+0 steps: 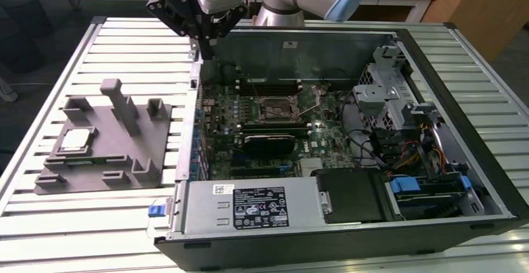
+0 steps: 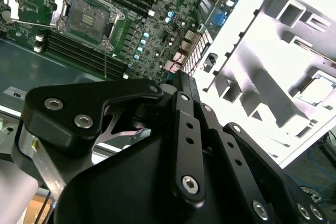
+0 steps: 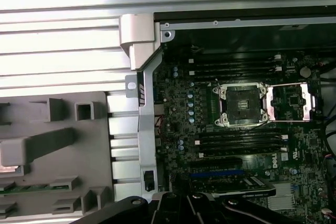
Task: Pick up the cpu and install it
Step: 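Reach for the cpu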
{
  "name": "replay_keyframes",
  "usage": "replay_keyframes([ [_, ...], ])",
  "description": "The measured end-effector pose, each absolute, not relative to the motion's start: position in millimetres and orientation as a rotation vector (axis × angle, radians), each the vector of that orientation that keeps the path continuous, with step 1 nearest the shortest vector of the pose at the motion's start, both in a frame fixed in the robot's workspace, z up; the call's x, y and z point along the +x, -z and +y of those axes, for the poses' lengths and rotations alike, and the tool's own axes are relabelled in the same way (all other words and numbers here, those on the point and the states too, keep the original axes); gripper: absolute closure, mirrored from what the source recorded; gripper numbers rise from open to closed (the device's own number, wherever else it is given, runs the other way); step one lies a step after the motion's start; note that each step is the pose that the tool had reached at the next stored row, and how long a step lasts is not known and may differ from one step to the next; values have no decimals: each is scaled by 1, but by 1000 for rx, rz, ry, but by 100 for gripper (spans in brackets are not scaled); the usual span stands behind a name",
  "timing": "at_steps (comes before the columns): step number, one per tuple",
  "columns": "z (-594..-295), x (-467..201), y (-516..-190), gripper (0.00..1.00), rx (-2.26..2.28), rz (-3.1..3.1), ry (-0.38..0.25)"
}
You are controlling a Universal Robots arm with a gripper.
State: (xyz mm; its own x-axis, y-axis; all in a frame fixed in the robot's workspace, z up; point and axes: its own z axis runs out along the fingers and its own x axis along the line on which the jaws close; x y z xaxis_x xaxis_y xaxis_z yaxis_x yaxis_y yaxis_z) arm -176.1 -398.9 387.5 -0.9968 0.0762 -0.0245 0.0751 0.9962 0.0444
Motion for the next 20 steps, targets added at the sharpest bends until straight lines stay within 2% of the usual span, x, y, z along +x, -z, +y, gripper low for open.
replay_keyframes([
  [20, -399, -182, -387, 89, 118, 3112, -68],
])
